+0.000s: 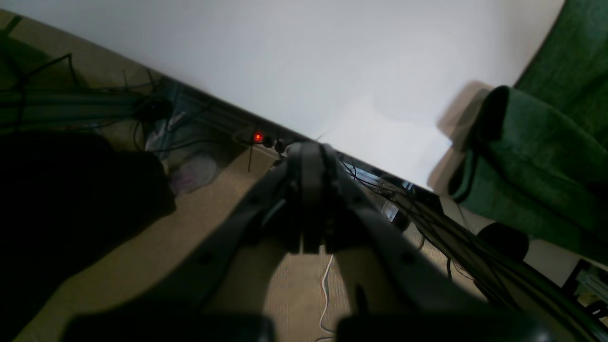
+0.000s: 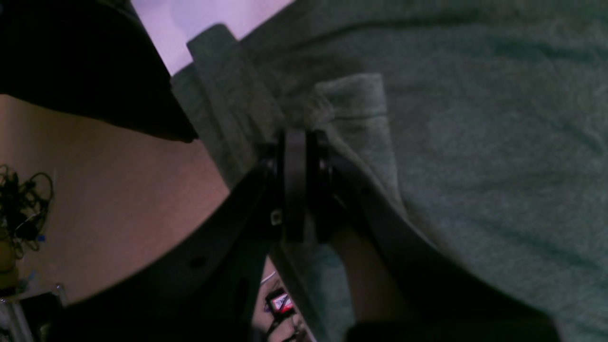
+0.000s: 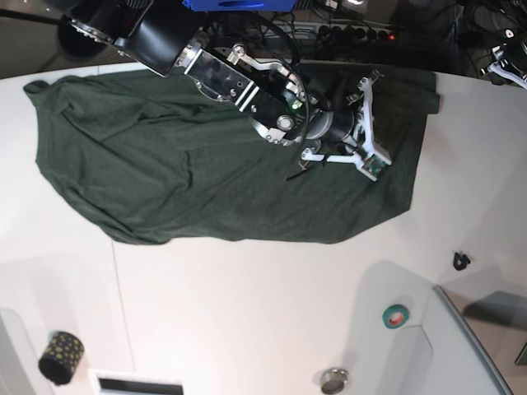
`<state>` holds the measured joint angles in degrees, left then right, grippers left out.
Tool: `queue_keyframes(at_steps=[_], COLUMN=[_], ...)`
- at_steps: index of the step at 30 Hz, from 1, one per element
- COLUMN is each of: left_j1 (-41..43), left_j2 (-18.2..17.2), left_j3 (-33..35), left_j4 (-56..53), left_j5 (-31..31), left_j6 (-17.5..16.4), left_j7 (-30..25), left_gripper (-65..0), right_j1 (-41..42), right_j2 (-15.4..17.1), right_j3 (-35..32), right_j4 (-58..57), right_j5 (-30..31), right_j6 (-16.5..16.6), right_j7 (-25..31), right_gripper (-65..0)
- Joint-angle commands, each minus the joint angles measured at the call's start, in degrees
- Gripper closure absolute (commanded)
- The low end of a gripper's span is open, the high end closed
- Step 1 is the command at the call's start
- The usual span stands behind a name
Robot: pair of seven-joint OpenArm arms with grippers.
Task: Layout the t-shirt on the table in an organized manner, then fold the t-shirt properly
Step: 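Drag the held fabric across the shirt toward the left gripper, then release the fabric and move the right gripper back to the shirt corner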
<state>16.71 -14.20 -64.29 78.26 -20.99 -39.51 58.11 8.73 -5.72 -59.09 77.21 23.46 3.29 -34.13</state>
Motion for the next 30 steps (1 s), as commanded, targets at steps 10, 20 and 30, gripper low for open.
queue_keyframes(at_steps=[10,20,30], left_j1=[1.4,1.5,1.1], left_j2=[-2.6,-2.5,-2.6], left_j3=[-0.5,-0.3,-0.1], left_j4=[1.3,1.3,1.3], left_j5=[-0.9,-0.9,-0.9], left_j6=[-0.5,-0.5,-0.5], left_j7=[-0.6,-0.6,-0.6], left_gripper=[0.0,0.0,0.0], right_j1=[4.7,5.7,6.3], right_j2=[-2.8,-3.0,-3.1], right_j3=[-5.3,-6.2,-13.5], right_j4=[-4.3,-5.1,-5.3], right_j5=[1.0,1.0,1.0], right_j6=[0.4,0.4,0.4], right_j7=[5.5,10.3,15.0], right_gripper=[-0.3,-0.8,-36.8])
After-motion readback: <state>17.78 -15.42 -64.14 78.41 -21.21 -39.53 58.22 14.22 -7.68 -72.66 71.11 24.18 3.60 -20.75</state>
